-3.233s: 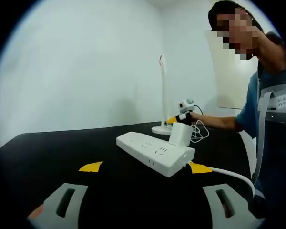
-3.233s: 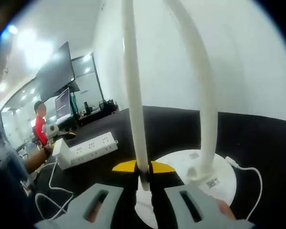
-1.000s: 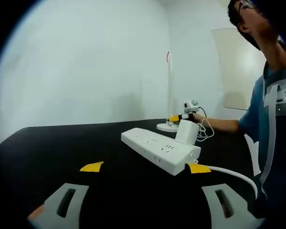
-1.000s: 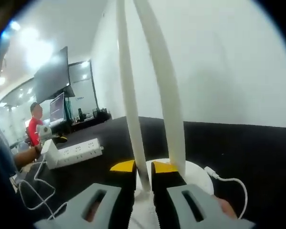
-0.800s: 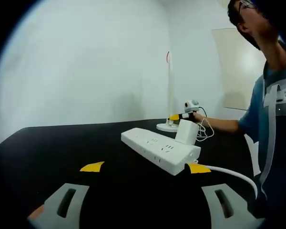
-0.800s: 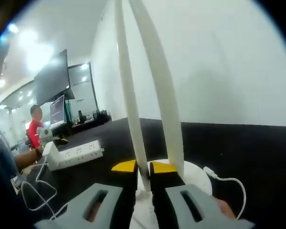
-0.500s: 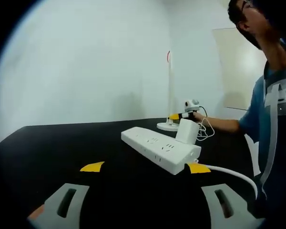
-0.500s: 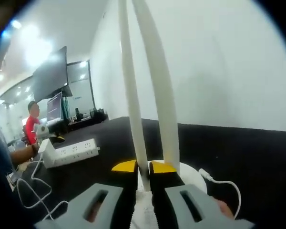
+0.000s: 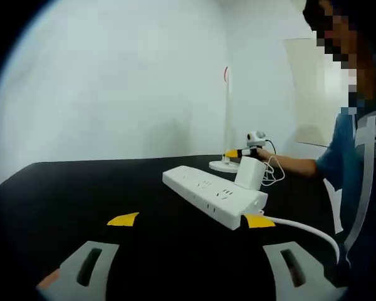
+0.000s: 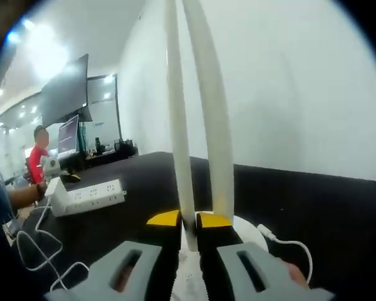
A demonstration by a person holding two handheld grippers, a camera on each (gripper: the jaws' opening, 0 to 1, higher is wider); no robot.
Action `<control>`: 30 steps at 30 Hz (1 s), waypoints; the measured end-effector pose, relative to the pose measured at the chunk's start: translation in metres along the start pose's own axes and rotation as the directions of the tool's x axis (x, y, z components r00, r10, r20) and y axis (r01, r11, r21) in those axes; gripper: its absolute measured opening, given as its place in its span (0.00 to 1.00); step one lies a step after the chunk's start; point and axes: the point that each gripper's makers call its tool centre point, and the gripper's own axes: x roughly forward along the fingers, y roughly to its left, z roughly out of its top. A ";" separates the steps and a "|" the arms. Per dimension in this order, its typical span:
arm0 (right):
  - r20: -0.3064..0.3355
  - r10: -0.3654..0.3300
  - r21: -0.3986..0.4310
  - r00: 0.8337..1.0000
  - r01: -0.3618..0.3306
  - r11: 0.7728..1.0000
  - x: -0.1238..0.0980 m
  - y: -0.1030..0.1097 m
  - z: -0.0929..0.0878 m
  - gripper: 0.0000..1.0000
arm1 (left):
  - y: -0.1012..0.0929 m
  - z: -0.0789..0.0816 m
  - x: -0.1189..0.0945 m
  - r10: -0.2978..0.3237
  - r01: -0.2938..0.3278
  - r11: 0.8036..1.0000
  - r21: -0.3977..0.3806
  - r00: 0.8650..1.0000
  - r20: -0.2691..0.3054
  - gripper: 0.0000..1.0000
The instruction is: Insert the desk lamp plug into the socket, turn on the power strip switch, turn on the lamp switch, then turn off the lamp switch, turn off the power strip switch, and remove the plug from the socket.
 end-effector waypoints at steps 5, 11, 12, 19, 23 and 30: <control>0.010 0.010 0.022 1.000 -0.010 1.000 -0.002 0.005 0.002 0.19 | -0.002 0.000 0.000 -0.004 0.004 1.000 0.007 1.000 -0.001 0.60; 0.008 0.010 0.022 1.000 -0.010 1.000 -0.003 0.006 0.007 0.19 | -0.003 0.002 -0.001 -0.011 0.011 1.000 0.013 1.000 0.011 0.60; -0.009 0.006 0.025 1.000 -0.006 1.000 -0.003 0.007 0.006 0.20 | -0.003 0.003 -0.001 -0.014 0.014 1.000 0.013 1.000 0.016 0.61; -0.001 -0.033 0.023 0.999 0.033 0.999 -0.023 0.016 0.012 0.24 | -0.007 0.001 -0.001 -0.023 0.022 0.999 0.023 1.000 0.004 0.61; 0.025 -0.050 0.028 0.998 0.049 0.998 -0.037 0.025 0.025 0.24 | -0.012 0.006 -0.004 -0.025 0.025 1.000 0.014 0.999 0.028 0.61; 0.057 -0.087 0.018 0.995 0.086 0.996 -0.057 0.036 0.040 0.24 | -0.005 0.007 -0.003 -0.020 0.020 1.000 -0.001 0.999 0.027 0.61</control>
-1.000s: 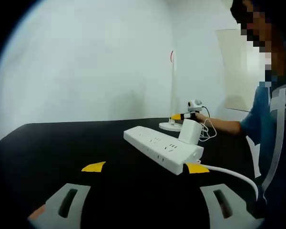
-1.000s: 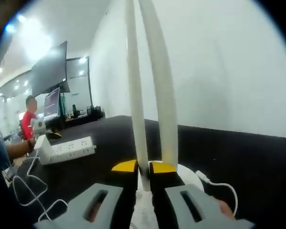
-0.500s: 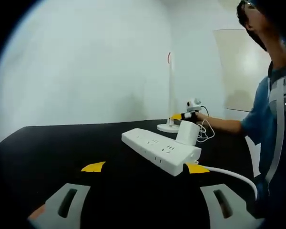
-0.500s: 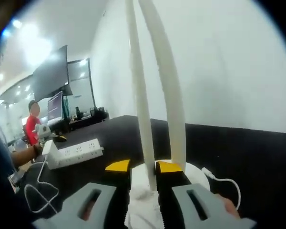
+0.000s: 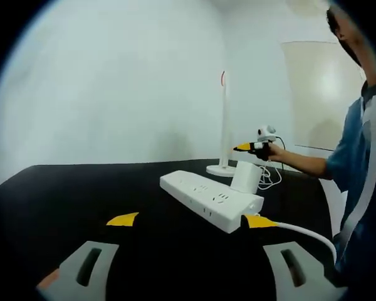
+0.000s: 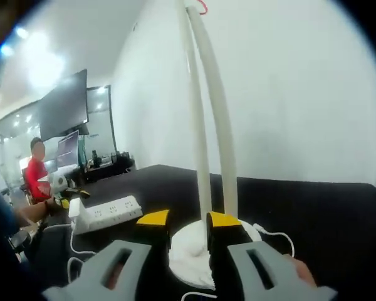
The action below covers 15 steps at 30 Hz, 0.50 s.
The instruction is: Insert the desk lamp plug into the socket, turn on the power strip switch, turn on the lamp switch, then turn off the lamp switch, turn off the power strip switch, and remove the plug from the socket.
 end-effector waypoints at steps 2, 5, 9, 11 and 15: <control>-0.006 -0.013 0.004 1.000 0.013 1.000 -0.005 -0.001 -0.001 0.24 | 0.002 0.001 0.000 0.002 -0.002 1.000 -0.011 1.000 0.003 0.61; 0.017 -0.029 0.055 0.999 0.028 0.998 -0.011 0.002 0.000 0.24 | 0.004 0.002 -0.002 0.009 -0.008 1.000 -0.028 1.000 0.014 0.60; 0.061 0.003 0.094 0.998 -0.008 0.996 -0.012 0.023 0.002 0.24 | 0.008 -0.003 0.000 0.001 -0.001 1.000 -0.018 1.000 -0.009 0.60; 0.039 0.023 0.095 0.999 -0.026 0.995 -0.012 0.035 -0.003 0.24 | 0.008 -0.003 0.001 0.000 0.000 1.000 -0.013 1.000 -0.010 0.61; -0.017 0.022 0.042 1.000 -0.021 0.999 -0.018 0.049 -0.007 0.24 | 0.003 0.004 -0.003 -0.002 0.003 1.000 -0.017 0.999 0.037 0.60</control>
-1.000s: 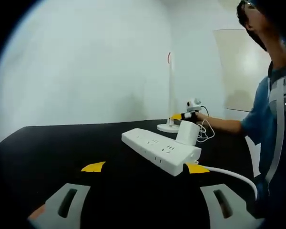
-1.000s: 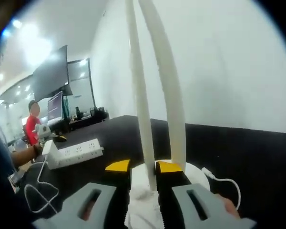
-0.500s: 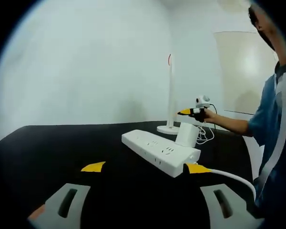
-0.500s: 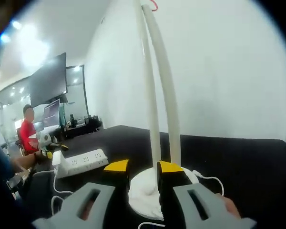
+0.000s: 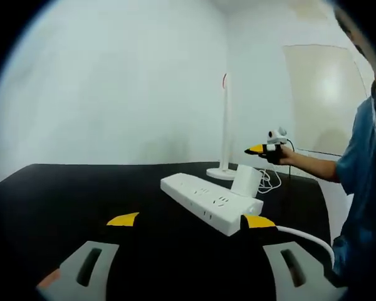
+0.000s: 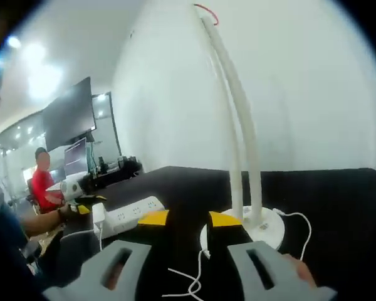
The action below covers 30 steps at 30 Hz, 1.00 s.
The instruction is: Insert the desk lamp plug into the socket, turn on the power strip switch, turn on the lamp switch, then turn off the lamp switch, turn off the power strip switch, and remove the plug from the socket.
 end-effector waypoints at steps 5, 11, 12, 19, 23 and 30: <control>-0.005 -0.011 -0.034 1.000 0.011 0.999 -0.009 0.007 0.012 0.24 | -0.002 0.001 0.004 -0.006 0.006 1.000 0.003 1.000 0.012 0.60; -0.017 -0.031 -0.061 0.999 0.030 0.998 -0.021 0.015 0.019 0.24 | -0.003 0.001 0.003 -0.020 0.020 1.000 0.010 1.000 0.018 0.60; -0.018 -0.036 -0.060 0.999 0.035 0.998 -0.025 0.016 0.019 0.24 | -0.004 0.002 0.002 -0.023 0.022 1.000 0.010 0.999 0.024 0.60; -0.022 -0.049 -0.058 0.999 0.047 0.997 -0.038 0.030 0.016 0.24 | -0.003 0.005 0.002 -0.037 0.036 0.999 0.012 0.999 0.040 0.60; -0.023 -0.051 -0.072 0.998 0.049 0.996 -0.045 0.038 0.014 0.24 | -0.005 0.003 0.002 -0.042 0.041 0.999 0.016 0.999 0.026 0.61; -0.013 -0.050 -0.073 0.999 0.049 0.996 -0.057 0.045 0.015 0.24 | -0.005 0.003 0.000 -0.038 0.038 0.999 0.009 0.999 0.032 0.61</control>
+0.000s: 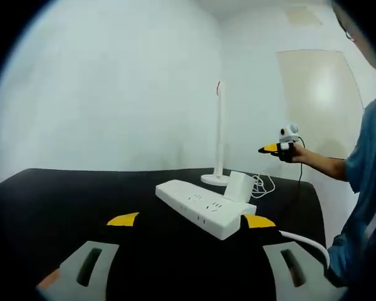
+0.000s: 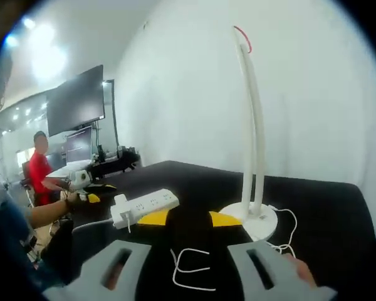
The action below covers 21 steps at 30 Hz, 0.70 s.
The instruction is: Insert the desk lamp plug into the socket, turn on the power strip switch, turn on the lamp switch, then turn off the lamp switch, turn off the power strip switch, and remove the plug from the socket.
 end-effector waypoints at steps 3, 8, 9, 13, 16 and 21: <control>0.008 0.006 0.001 1.000 -0.006 1.000 -0.005 0.008 0.001 0.24 | 0.000 0.000 -0.001 0.002 -0.002 1.000 -0.001 1.000 0.001 0.61; 0.007 0.017 -0.009 1.000 -0.017 1.000 -0.015 0.022 -0.001 0.25 | -0.008 0.001 0.000 0.001 -0.001 1.000 -0.004 1.000 0.004 0.60; 0.007 0.018 -0.011 1.000 -0.018 1.000 -0.017 0.025 -0.001 0.25 | -0.009 0.001 0.000 0.000 0.000 1.000 -0.003 1.000 0.003 0.61; 0.008 0.017 -0.024 1.000 -0.017 1.000 -0.028 0.036 -0.004 0.25 | -0.011 0.000 0.001 -0.004 0.004 1.000 -0.003 1.000 -0.001 0.60; 0.007 0.011 -0.039 1.000 -0.011 0.999 -0.037 0.041 -0.005 0.26 | -0.024 -0.001 0.003 -0.010 0.010 1.000 -0.002 1.000 -0.006 0.60; 0.014 0.005 -0.040 1.000 -0.004 0.999 -0.044 0.043 -0.005 0.26 | -0.020 0.000 0.004 -0.010 0.010 1.000 -0.007 1.000 -0.005 0.60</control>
